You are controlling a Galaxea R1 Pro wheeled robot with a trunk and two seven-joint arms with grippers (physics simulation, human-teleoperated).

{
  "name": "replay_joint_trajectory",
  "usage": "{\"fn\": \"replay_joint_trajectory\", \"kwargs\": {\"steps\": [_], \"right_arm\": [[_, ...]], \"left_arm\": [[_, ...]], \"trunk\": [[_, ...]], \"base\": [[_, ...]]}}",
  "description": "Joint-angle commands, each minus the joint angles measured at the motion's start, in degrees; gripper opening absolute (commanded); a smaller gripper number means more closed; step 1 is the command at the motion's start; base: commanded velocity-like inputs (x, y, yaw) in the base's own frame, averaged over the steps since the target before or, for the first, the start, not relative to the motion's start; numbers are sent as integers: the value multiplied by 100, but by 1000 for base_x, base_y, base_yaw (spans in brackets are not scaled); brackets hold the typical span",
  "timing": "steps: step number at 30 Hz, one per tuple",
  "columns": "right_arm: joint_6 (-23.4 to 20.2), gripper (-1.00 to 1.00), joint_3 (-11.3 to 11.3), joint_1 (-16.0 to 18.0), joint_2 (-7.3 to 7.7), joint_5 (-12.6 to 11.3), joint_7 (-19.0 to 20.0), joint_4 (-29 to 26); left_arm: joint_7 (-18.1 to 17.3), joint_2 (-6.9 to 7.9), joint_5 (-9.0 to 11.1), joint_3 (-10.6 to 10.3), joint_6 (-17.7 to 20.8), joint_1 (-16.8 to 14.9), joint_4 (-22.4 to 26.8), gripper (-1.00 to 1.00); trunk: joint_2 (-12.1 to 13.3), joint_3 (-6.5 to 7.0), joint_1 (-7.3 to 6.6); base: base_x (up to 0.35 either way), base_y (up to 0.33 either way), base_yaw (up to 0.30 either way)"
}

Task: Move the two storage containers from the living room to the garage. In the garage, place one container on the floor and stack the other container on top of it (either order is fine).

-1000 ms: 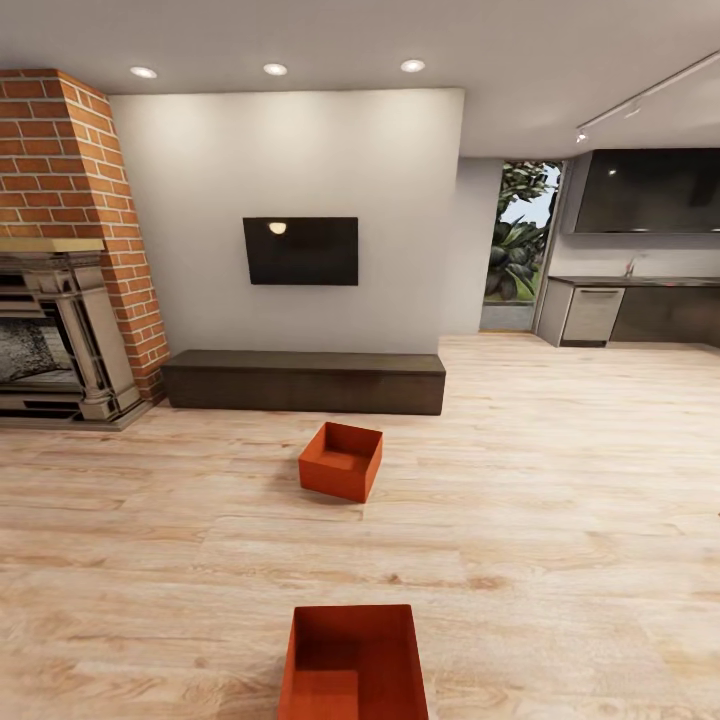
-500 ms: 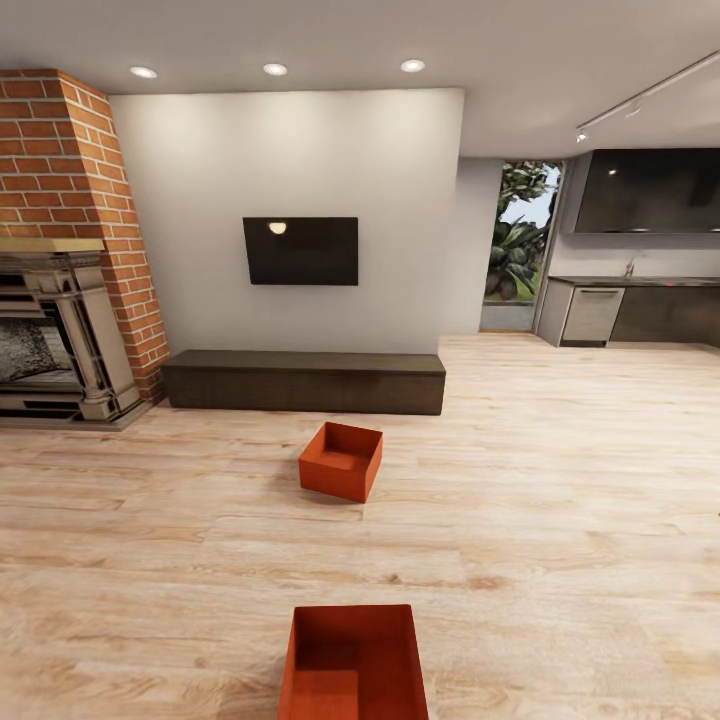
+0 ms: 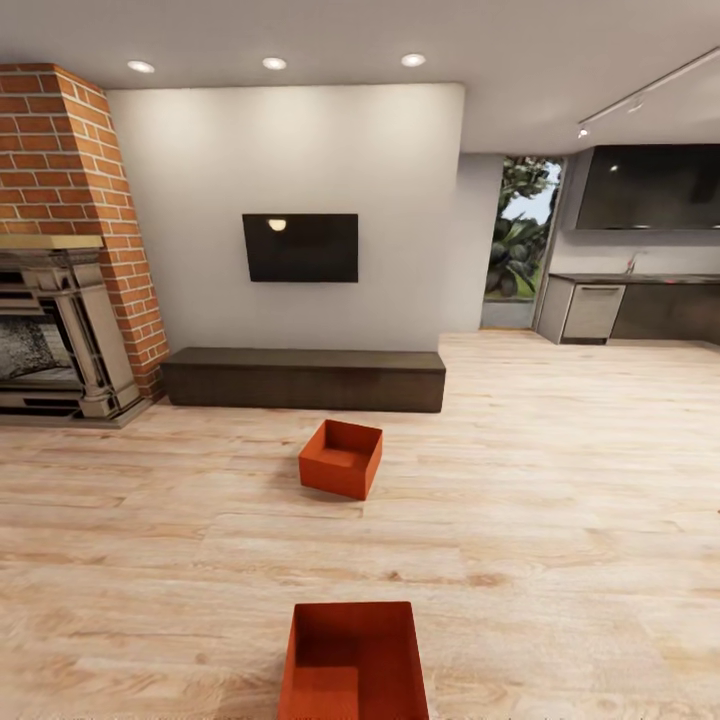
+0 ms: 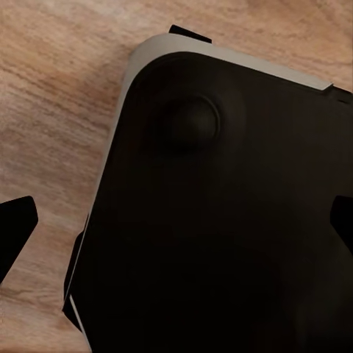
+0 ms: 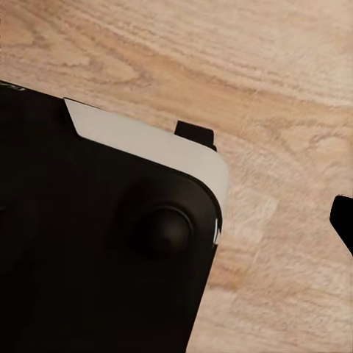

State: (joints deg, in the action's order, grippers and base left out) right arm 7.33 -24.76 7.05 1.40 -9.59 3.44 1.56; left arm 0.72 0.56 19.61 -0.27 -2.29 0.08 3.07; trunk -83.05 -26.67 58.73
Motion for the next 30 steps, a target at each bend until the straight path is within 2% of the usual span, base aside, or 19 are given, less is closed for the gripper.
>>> {"fn": "replay_joint_trajectory", "kwargs": {"steps": [1,30], "right_arm": [[25,100,-37,7,0,-59,44,18],[5,100,-29,7,7,-87,96,20]], "left_arm": [[7,-5,25,-3,-8,1,7,100],[8,-3,26,0,-8,1,7,100]], "trunk": [[-3,-14,0],[-3,-278,0]], "base": [[0,0,0],[0,0,0]]}}
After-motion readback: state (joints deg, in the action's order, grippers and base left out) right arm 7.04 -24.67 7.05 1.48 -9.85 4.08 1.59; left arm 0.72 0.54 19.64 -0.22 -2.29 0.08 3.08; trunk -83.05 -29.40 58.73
